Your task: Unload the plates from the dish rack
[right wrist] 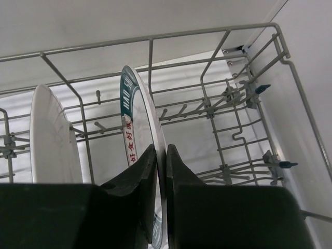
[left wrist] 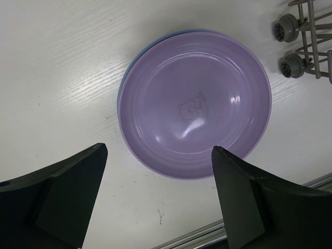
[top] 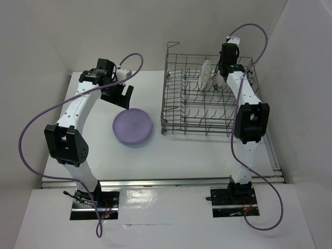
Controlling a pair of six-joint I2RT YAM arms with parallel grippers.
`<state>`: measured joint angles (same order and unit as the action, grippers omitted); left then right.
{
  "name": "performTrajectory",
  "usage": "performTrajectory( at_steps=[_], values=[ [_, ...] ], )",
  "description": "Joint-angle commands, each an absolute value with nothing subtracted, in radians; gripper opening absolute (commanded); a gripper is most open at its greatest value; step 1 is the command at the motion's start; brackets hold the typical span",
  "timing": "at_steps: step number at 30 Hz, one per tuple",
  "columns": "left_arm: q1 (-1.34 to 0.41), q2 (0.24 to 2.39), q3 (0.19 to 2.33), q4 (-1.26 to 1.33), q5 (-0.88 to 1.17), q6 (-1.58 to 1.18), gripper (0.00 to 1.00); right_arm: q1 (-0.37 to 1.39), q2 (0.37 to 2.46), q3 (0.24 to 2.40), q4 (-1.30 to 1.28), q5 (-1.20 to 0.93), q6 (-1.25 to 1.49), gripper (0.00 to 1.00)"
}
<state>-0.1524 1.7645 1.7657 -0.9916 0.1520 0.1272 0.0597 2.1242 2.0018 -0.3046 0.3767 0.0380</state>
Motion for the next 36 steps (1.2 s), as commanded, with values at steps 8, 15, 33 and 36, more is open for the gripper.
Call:
performTrajectory(
  at_steps=[8,15,33,36],
  values=[
    [-0.155,1.710,1.799,-1.011,0.213,0.121,0.96,0.107,1.939,2.046,-0.060,0.618,-0.104,0.00],
    [-0.155,1.710,1.809,-1.020,0.222,0.112,0.96,0.107,1.902,2.034,0.021,0.653,-0.199,0.00],
    [-0.155,1.675,1.859,-0.994,0.468,0.112,0.96,0.175,1.586,1.879,-0.109,0.365,0.030,0.00],
    [-0.146,1.666,1.850,-0.963,0.645,0.100,0.97,0.141,1.484,1.746,-0.150,0.061,0.187,0.00]
  ],
)
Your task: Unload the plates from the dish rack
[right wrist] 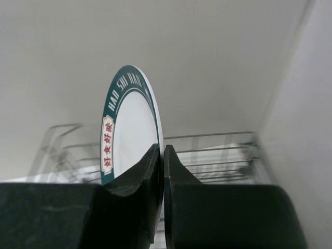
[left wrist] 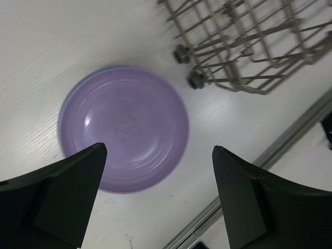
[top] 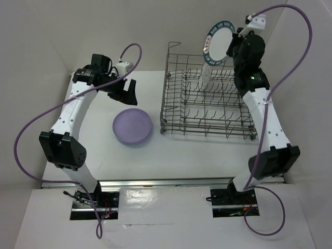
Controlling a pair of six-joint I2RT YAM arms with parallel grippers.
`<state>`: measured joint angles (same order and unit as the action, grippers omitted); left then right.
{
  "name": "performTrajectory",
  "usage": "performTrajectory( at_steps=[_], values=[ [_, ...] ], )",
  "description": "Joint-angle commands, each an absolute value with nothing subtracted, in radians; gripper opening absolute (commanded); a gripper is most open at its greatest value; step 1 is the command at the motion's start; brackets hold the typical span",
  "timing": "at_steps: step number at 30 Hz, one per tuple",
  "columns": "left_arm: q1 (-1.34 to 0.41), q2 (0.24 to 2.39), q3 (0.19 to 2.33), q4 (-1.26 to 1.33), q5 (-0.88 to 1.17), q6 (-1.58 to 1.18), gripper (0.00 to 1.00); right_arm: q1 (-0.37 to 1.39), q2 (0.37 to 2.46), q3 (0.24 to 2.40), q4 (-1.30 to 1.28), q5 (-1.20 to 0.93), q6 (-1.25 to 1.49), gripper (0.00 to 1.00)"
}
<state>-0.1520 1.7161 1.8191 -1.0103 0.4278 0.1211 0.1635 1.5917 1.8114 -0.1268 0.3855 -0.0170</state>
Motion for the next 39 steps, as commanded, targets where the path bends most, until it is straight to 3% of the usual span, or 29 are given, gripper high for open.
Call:
performTrajectory(
  at_steps=[1,5,9,21,24,25,29,30,33,39],
  values=[
    [-0.146,1.655,1.850,-0.953,0.696,0.085,0.97,0.132,1.442,1.706,-0.131,-0.024,0.221,0.00],
    [-0.133,1.646,1.815,-0.849,0.920,0.011,0.98,0.118,1.390,1.481,-0.019,-0.351,0.381,0.00],
    [-0.133,1.655,1.801,-0.808,0.930,-0.035,1.00,0.139,1.365,1.345,0.144,-0.566,0.491,0.00],
    [-0.133,1.684,1.763,-0.805,0.710,-0.048,1.00,0.380,1.460,1.284,0.262,-0.600,0.526,0.00],
    [-0.133,1.694,1.750,-0.805,0.735,-0.038,0.96,0.414,1.491,1.284,0.273,-0.600,0.526,0.00],
    [-0.133,1.694,1.740,-0.805,0.745,-0.038,0.93,0.414,1.491,1.284,0.273,-0.600,0.526,0.00],
    [-0.133,1.694,1.740,-0.839,0.807,-0.025,0.48,0.437,1.526,1.293,0.291,-0.600,0.537,0.00],
    [-0.133,1.694,1.752,-0.848,0.818,-0.025,0.26,0.446,1.526,1.293,0.301,-0.591,0.537,0.00],
    [-0.133,1.694,1.752,-0.889,0.871,0.002,0.00,0.456,1.563,1.293,0.301,-0.571,0.537,0.00],
    [-0.082,1.713,1.761,-0.923,0.862,-0.015,0.00,0.466,1.617,1.359,0.266,-0.606,0.516,0.02]
  ],
)
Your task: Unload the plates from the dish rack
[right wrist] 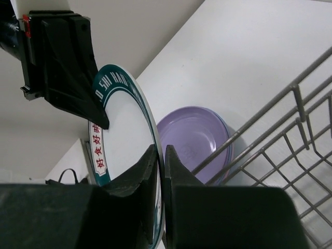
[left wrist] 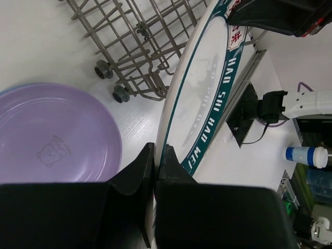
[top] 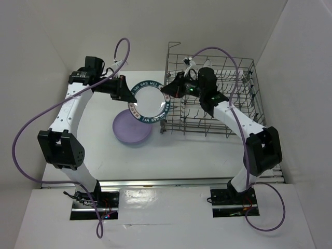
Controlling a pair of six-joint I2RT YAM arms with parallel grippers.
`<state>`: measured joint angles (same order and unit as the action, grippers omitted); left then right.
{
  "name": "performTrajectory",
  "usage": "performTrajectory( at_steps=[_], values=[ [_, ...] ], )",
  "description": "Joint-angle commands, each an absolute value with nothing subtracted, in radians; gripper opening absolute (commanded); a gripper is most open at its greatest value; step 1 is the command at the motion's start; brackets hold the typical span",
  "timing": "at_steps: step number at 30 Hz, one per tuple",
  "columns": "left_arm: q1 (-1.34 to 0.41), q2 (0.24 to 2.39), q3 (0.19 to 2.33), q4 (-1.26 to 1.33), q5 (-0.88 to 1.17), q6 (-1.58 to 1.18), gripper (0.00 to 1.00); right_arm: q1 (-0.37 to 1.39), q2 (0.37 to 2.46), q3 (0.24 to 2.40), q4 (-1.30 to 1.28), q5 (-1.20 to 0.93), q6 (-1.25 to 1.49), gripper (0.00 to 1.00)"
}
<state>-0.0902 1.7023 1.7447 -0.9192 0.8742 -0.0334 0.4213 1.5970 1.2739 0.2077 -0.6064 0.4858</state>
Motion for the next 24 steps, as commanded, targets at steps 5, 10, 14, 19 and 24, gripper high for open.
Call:
performTrajectory(
  at_steps=[5,10,14,19,24],
  values=[
    [0.130,1.746,1.835,-0.905,1.035,-0.119,0.00,0.466,1.603,1.436,0.167,-0.555,0.440,0.55],
    [0.227,1.746,1.856,-0.882,1.033,-0.158,0.00,0.466,1.557,1.457,0.121,-0.471,0.405,0.65],
    [0.313,1.735,1.797,-0.816,0.887,-0.228,0.00,0.466,1.516,1.447,0.103,-0.416,0.373,0.66],
    [0.420,1.770,1.692,-0.701,0.775,-0.310,0.00,0.476,1.483,1.427,0.051,-0.425,0.338,0.66],
    [0.492,1.870,1.638,-0.629,0.729,-0.350,0.00,0.495,1.434,1.384,0.031,-0.402,0.304,0.66]
  ],
)
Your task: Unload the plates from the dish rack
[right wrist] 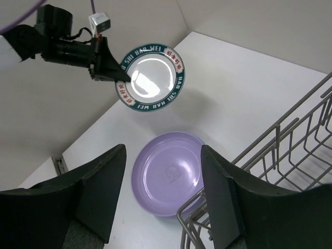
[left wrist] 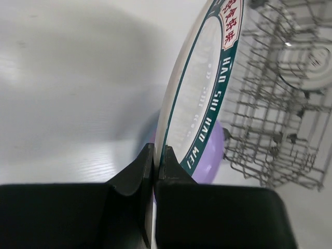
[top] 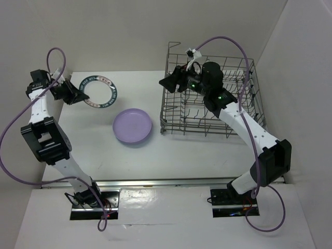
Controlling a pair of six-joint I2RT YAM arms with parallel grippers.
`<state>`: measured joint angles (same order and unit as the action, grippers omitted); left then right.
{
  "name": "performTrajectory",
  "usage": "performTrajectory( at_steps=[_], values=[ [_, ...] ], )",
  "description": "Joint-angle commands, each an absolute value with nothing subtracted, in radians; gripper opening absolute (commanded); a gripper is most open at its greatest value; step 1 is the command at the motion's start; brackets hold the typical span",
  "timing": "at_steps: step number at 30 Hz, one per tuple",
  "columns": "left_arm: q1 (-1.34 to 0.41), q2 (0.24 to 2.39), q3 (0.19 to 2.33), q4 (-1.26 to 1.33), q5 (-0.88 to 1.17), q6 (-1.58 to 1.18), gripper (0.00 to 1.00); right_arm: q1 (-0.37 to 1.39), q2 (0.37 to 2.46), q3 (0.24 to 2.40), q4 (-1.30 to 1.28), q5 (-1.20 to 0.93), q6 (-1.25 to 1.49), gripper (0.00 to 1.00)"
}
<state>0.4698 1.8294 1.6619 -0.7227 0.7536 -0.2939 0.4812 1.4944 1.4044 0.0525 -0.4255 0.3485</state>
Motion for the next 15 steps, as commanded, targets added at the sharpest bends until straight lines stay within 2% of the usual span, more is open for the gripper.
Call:
performTrajectory(
  at_steps=[1,8,12,15],
  values=[
    [0.492,1.893,1.638,-0.629,0.710,-0.350,0.00,0.495,1.434,1.384,0.031,-0.393,0.295,0.67],
    [0.492,1.936,1.582,-0.561,0.506,-0.313,0.00,0.495,1.402,1.356,0.002,-0.364,0.275,0.67],
    [0.492,1.993,1.559,-0.542,0.457,-0.304,0.00,0.495,1.382,1.345,-0.008,-0.364,0.265,0.67],
    [0.502,2.054,1.549,-0.541,0.494,-0.304,0.00,0.495,1.382,1.345,-0.017,-0.364,0.255,0.67]
  ],
)
